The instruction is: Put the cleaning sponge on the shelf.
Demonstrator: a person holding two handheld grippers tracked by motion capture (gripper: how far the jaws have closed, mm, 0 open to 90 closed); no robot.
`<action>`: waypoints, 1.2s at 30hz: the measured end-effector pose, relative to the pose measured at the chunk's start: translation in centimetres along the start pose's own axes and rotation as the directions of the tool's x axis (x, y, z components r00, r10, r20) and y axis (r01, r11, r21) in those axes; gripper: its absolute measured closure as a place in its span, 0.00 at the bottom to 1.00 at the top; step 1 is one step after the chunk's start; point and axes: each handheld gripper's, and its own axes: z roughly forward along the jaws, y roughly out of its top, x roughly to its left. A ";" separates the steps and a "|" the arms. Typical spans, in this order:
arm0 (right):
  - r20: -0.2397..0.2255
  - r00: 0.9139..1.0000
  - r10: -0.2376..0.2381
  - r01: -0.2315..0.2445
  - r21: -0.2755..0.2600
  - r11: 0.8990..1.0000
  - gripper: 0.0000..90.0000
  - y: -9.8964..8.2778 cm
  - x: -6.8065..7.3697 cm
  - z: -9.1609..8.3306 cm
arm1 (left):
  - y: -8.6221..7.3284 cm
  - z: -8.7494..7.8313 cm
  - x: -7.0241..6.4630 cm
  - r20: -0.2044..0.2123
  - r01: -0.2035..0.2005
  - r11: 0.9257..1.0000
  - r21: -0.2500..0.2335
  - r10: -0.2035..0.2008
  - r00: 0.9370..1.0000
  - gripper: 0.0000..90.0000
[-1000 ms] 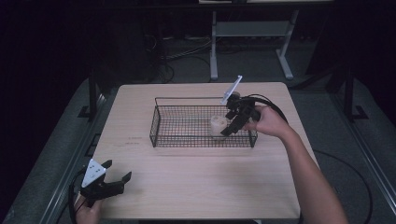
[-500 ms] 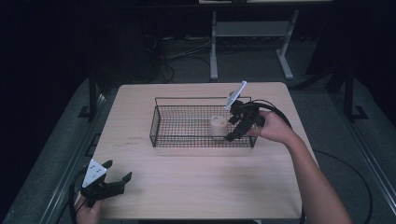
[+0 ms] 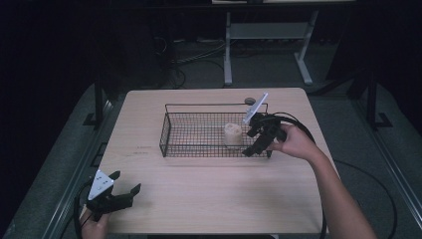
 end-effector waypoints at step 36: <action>0.004 1.000 -0.011 0.011 -0.012 1.000 0.20 -2.6 2.2 -0.2 | 0.0 0.1 -0.1 0.001 -0.005 1.000 0.008 0.005 1.000 0.15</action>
